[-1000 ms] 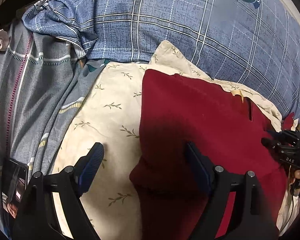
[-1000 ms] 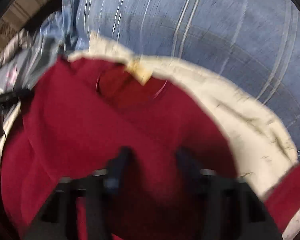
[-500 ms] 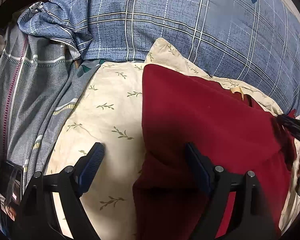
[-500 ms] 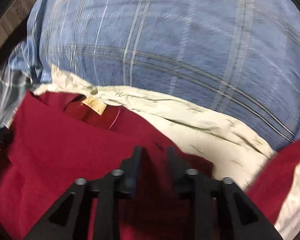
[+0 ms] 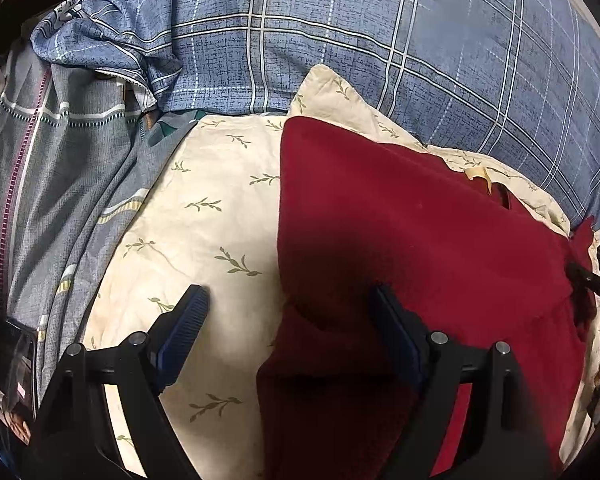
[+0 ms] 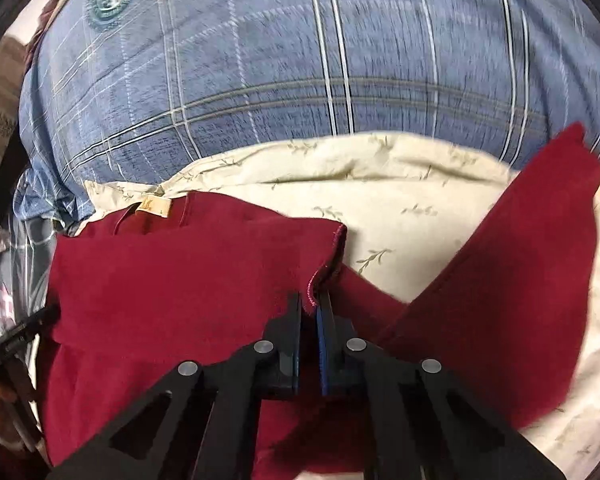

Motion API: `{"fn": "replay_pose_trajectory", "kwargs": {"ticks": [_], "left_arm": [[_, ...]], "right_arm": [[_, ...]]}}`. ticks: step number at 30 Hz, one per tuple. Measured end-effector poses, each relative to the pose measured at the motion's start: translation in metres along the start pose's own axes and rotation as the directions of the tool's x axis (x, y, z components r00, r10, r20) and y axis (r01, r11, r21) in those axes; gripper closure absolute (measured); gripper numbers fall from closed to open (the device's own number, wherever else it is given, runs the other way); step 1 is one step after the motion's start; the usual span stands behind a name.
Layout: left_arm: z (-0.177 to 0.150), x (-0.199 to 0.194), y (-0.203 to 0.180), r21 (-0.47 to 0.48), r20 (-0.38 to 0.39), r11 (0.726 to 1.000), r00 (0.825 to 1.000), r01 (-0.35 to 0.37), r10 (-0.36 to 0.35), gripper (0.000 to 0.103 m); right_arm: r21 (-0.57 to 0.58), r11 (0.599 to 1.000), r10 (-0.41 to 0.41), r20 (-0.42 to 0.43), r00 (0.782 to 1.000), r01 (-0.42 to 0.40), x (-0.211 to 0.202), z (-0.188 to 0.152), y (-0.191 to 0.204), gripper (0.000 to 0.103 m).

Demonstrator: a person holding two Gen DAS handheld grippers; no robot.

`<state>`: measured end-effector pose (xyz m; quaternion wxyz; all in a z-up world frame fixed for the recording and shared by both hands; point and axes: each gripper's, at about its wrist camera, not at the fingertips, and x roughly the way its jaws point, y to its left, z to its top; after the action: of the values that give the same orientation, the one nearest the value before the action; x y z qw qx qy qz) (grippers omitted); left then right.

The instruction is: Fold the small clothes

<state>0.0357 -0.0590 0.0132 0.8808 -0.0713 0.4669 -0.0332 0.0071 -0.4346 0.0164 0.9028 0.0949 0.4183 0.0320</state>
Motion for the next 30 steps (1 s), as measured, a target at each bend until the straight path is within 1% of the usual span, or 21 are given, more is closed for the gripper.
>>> {"fn": "replay_pose_trajectory", "kwargs": {"ticks": [3,4,6,8,9,10,12,13,14,15,16,17,18,19,20,22,24,25,26,28,30], "left_arm": [[0.002,-0.001,0.003,-0.009,0.0,1.0,1.0,0.0,0.0,0.02],[0.002,-0.002,0.003,-0.014,0.004,1.0,1.0,-0.007,0.007,0.02],[0.003,-0.002,0.005,-0.018,0.008,1.0,1.0,-0.017,0.018,0.02],[0.002,-0.003,0.006,-0.032,0.006,0.999,1.0,-0.02,0.02,0.02],[0.002,-0.003,0.007,-0.039,0.006,0.999,1.0,-0.02,0.021,0.02],[0.0,-0.006,0.008,-0.048,0.01,0.999,1.0,-0.024,0.024,0.02],[-0.002,-0.011,0.009,-0.054,0.021,0.998,1.0,-0.022,0.023,0.02],[-0.002,-0.013,0.009,-0.055,0.026,0.998,0.999,-0.021,0.023,0.02],[-0.001,-0.016,0.008,-0.054,0.038,0.998,0.999,-0.018,0.02,0.02],[-0.001,-0.019,0.007,-0.05,0.049,0.999,0.999,-0.013,0.015,0.02],[-0.001,-0.022,0.005,-0.044,0.061,0.999,0.998,-0.01,0.013,0.02],[-0.001,-0.024,0.003,-0.038,0.072,0.999,0.997,-0.012,0.015,0.02],[-0.001,-0.026,0.003,-0.034,0.078,0.999,0.997,-0.012,0.014,0.02],[-0.001,-0.027,0.002,-0.033,0.08,0.999,0.997,-0.01,0.013,0.02],[-0.001,-0.028,0.002,-0.032,0.079,0.999,0.997,-0.006,0.009,0.02],[-0.002,-0.029,0.003,-0.033,0.074,0.999,0.997,0.004,-0.001,0.02],[-0.003,-0.032,0.002,-0.035,0.08,0.999,0.997,0.008,-0.006,0.02],[-0.003,-0.033,0.001,-0.034,0.086,0.999,0.996,0.009,-0.007,0.02],[-0.003,-0.035,0.0,-0.032,0.092,0.999,0.996,0.012,-0.009,0.02],[-0.003,-0.035,-0.002,-0.028,0.095,0.999,0.995,0.016,-0.013,0.02],[-0.003,-0.033,-0.003,-0.024,0.09,1.0,0.996,0.015,-0.013,0.02]], "right_arm": [[-0.022,1.0,0.01,0.059,0.998,-0.009,-0.033,-0.007,0.002,0.097],[-0.023,1.0,0.015,0.061,0.998,-0.013,-0.04,-0.008,0.002,0.097],[-0.023,1.0,0.014,0.043,0.999,-0.013,-0.043,-0.012,0.002,0.097],[-0.042,0.998,-0.043,-0.008,0.999,0.043,-0.028,-0.015,0.003,0.09],[-0.047,0.996,-0.079,-0.038,0.996,0.077,-0.02,-0.016,0.002,0.09],[-0.046,0.995,-0.089,-0.066,0.994,0.086,-0.016,-0.017,0.001,0.087],[-0.02,0.997,-0.072,-0.039,0.997,0.071,-0.028,-0.018,-0.004,0.08],[-0.011,0.998,-0.062,-0.006,0.998,0.062,-0.037,-0.018,-0.005,0.069],[-0.01,0.998,-0.066,0.028,0.997,0.066,-0.043,-0.018,-0.005,0.049],[-0.017,0.996,-0.082,0.043,0.996,0.083,-0.044,-0.017,-0.004,0.04],[-0.031,0.994,-0.106,0.037,0.994,0.108,-0.041,-0.018,-0.004,0.033],[-0.049,0.99,-0.134,0.004,0.991,0.134,-0.035,-0.019,-0.004,0.038],[-0.069,0.984,-0.17,-0.046,0.984,0.167,-0.028,-0.022,-0.007,0.04],[-0.078,0.977,-0.205,-0.074,0.976,0.2,-0.025,-0.027,-0.011,0.045],[-0.077,0.973,-0.222,-0.075,0.972,0.216,-0.028,-0.033,-0.018,0.047],[-0.031,0.98,-0.199,-0.06,0.978,0.197,-0.041,-0.037,-0.032,0.047],[0.054,0.989,-0.137,-0.022,0.99,0.138,-0.058,-0.037,-0.047,0.046],[0.099,0.987,-0.125,0.012,0.992,0.123,-0.068,-0.034,-0.056,0.042],[0.136,0.981,-0.149,0.041,0.988,0.142,-0.075,-0.029,-0.064,0.038],[0.179,0.965,-0.205,0.069,0.976,0.19,-0.079,-0.014,-0.076,0.035],[0.238,0.951,-0.227,0.095,0.969,0.199,-0.078,0.005,-0.088,0.033]]}}
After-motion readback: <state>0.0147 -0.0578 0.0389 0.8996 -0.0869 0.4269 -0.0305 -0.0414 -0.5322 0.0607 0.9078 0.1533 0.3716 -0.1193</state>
